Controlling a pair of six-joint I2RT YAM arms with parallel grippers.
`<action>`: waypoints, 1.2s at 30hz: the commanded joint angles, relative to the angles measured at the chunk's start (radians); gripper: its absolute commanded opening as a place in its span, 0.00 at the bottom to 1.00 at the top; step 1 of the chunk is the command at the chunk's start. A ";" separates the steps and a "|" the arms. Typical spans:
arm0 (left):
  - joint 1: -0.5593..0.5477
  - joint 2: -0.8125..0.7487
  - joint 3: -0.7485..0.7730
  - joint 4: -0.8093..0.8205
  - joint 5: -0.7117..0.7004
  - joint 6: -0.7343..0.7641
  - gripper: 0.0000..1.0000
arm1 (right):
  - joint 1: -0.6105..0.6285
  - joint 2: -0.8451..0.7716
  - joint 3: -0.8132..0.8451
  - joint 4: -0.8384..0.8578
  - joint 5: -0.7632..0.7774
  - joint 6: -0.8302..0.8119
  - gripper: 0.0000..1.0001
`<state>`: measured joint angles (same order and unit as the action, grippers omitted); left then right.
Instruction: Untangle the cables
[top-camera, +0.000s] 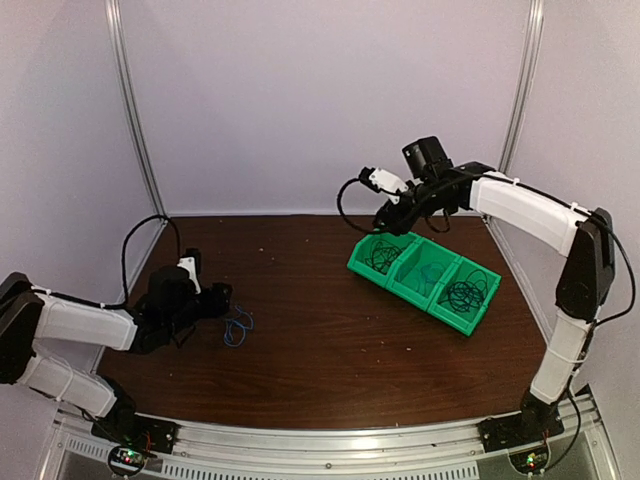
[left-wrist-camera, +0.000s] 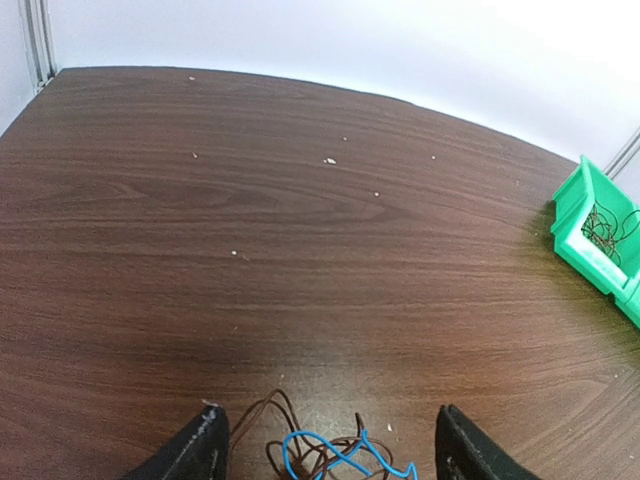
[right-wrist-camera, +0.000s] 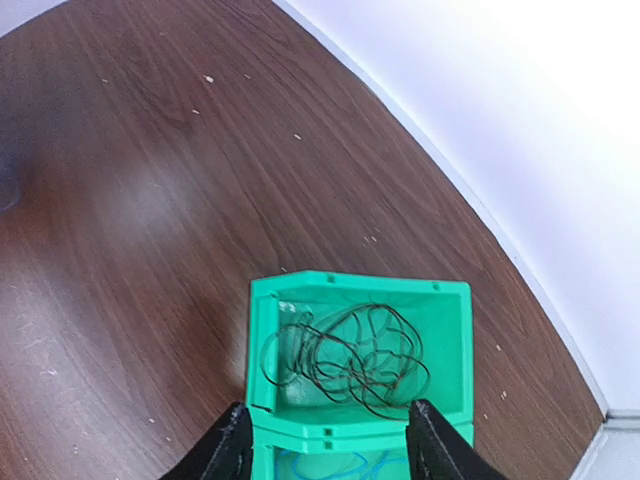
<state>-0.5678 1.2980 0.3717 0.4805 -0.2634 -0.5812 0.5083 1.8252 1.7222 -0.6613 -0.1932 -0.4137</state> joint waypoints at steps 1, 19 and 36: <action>0.026 0.053 0.044 0.021 0.050 -0.081 0.70 | 0.104 0.013 -0.128 0.099 -0.111 -0.051 0.50; 0.121 -0.073 -0.056 -0.064 0.129 -0.245 0.66 | 0.424 0.578 0.287 0.329 -0.297 0.099 0.47; 0.121 -0.153 -0.087 -0.133 0.115 -0.242 0.63 | 0.444 0.856 0.568 0.342 -0.434 0.176 0.32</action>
<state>-0.4549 1.1618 0.2996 0.3340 -0.1478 -0.8223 0.9470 2.6541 2.2490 -0.3405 -0.5892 -0.2771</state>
